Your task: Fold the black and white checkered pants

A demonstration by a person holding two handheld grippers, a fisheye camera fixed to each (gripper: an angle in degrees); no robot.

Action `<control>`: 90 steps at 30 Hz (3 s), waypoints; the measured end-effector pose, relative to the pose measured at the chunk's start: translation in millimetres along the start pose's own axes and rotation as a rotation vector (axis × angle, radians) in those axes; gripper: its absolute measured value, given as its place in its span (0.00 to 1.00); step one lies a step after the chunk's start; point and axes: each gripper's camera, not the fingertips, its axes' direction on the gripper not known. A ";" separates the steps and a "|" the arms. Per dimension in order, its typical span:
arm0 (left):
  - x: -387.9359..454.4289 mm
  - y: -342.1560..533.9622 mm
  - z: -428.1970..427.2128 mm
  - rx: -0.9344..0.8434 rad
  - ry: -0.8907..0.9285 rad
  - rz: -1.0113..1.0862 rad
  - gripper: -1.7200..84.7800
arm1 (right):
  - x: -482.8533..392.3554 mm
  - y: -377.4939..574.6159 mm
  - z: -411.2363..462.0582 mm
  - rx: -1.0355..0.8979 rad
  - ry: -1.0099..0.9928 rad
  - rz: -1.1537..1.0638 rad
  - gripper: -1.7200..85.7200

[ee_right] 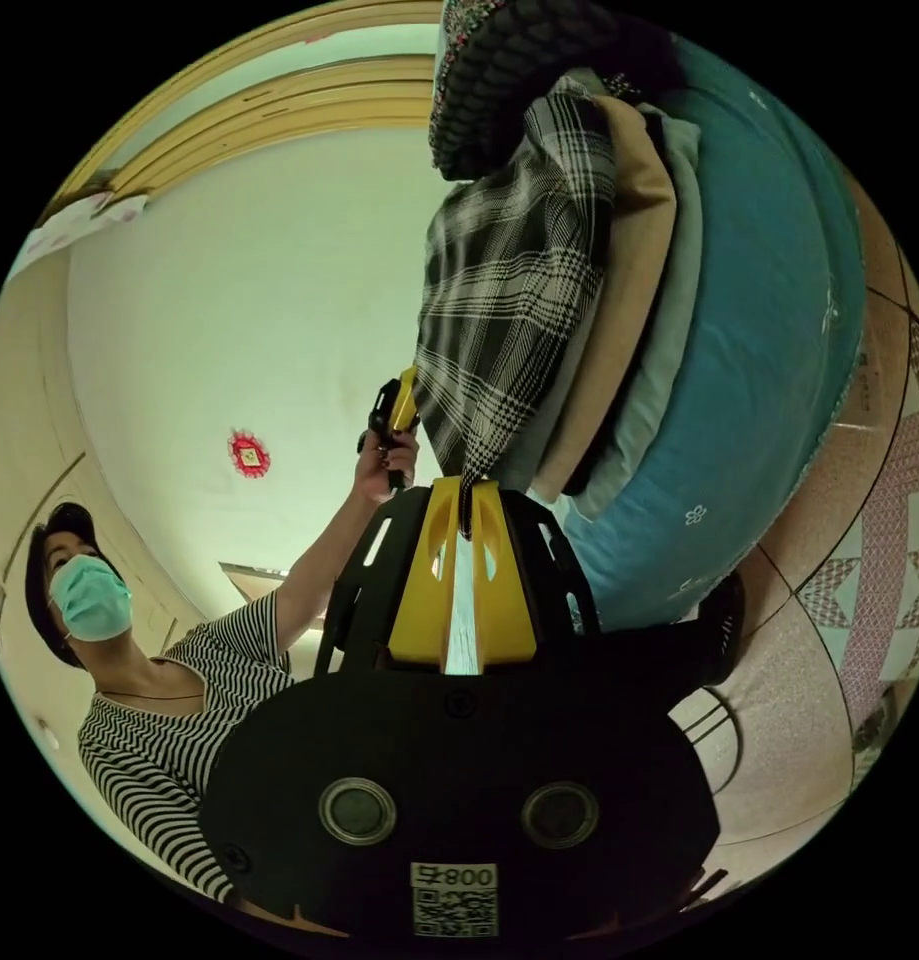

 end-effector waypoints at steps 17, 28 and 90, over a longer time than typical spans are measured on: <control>138.9 -45.3 66.9 0.162 -0.261 0.275 0.03 | -46.1 28.6 -110.7 0.306 -0.192 0.162 0.02; 190.5 -68.1 170.4 -0.040 -0.761 0.409 0.02 | -209.0 -64.9 -120.0 0.349 0.394 -0.205 0.02; 82.8 121.4 66.2 -0.017 -0.511 0.333 0.02 | -492.1 -65.3 -116.7 0.488 1.277 -0.487 0.11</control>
